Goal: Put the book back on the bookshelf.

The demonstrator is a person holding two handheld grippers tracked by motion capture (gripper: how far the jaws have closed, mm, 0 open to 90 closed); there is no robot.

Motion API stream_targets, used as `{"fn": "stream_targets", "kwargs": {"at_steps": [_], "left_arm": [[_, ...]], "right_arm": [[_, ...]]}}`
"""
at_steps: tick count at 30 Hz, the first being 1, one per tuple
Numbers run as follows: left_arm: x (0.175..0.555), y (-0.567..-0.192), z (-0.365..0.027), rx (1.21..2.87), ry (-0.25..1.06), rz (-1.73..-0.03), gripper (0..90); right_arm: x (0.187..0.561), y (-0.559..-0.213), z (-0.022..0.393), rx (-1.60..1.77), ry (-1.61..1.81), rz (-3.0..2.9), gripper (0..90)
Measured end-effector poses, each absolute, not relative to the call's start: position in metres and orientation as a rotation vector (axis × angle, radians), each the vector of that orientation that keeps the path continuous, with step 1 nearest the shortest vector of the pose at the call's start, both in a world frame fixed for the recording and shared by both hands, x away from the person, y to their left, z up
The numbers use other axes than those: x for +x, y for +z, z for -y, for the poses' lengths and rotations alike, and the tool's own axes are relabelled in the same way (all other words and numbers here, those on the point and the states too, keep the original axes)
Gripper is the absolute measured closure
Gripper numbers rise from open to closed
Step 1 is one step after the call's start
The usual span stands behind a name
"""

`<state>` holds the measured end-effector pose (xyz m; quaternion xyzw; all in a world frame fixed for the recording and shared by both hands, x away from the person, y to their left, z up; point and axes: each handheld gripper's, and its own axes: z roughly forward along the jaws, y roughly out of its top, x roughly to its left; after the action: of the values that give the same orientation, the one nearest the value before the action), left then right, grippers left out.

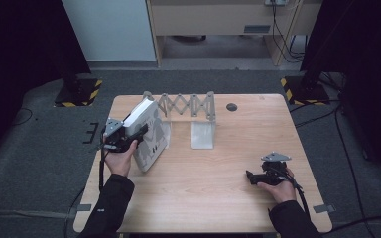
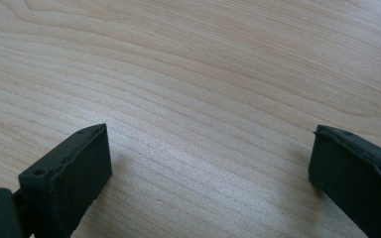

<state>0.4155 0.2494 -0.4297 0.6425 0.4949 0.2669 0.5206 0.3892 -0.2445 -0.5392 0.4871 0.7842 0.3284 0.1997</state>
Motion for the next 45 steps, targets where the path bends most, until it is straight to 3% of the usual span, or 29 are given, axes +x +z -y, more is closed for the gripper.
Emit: {"fn": "stream_targets", "kwargs": {"at_steps": [20,45], "left_arm": [[0.394,-0.446,-0.251,1.504,0.683,-1.16,49.9],[0.399,-0.453,-0.236,1.484,0.748,-1.127,48.7]], "right_arm": [[0.389,-0.539,0.244,1.357,0.919,-2.198,3.4],[0.389,-0.539,0.243,1.358,0.917,-2.199,3.0]]}}
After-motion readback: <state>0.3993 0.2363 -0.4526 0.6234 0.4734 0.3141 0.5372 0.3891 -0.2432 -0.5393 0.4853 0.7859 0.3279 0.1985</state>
